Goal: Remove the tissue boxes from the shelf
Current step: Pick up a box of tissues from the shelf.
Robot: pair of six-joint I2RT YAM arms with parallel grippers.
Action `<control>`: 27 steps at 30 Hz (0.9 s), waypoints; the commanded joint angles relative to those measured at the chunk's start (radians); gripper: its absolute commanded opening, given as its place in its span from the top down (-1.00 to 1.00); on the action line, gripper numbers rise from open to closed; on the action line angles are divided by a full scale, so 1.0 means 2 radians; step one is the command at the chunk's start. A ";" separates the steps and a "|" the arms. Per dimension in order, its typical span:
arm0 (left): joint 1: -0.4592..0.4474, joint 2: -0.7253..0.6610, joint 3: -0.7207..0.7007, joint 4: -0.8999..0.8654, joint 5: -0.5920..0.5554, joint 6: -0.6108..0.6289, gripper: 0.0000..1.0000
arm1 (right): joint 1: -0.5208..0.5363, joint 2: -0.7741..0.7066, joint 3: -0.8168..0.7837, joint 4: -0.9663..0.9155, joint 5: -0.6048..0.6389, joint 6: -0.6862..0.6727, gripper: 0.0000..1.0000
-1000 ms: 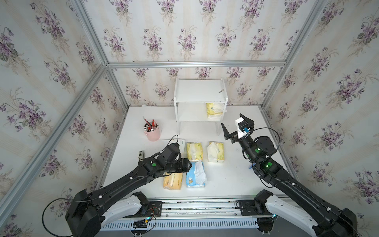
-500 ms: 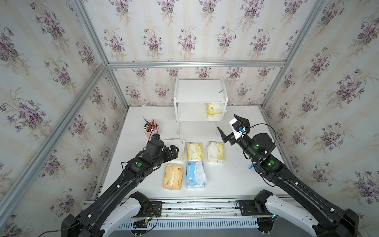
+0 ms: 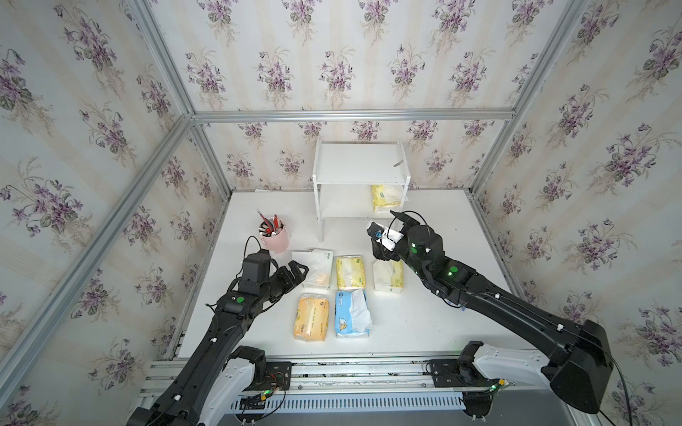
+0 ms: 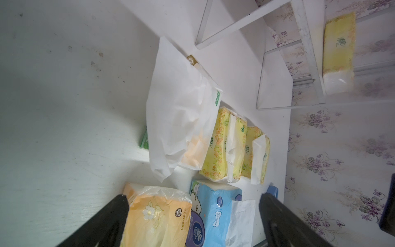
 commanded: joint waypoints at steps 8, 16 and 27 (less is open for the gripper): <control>0.002 -0.021 -0.010 0.003 0.007 -0.009 -0.98 | -0.032 0.098 0.071 -0.013 0.061 -0.115 -0.79; 0.002 -0.018 -0.008 0.004 0.012 -0.010 -0.99 | -0.061 0.180 0.131 -0.011 0.080 -0.160 -0.61; 0.002 -0.013 -0.008 0.007 0.010 -0.010 -0.98 | -0.088 0.242 0.185 -0.026 0.065 -0.191 -0.54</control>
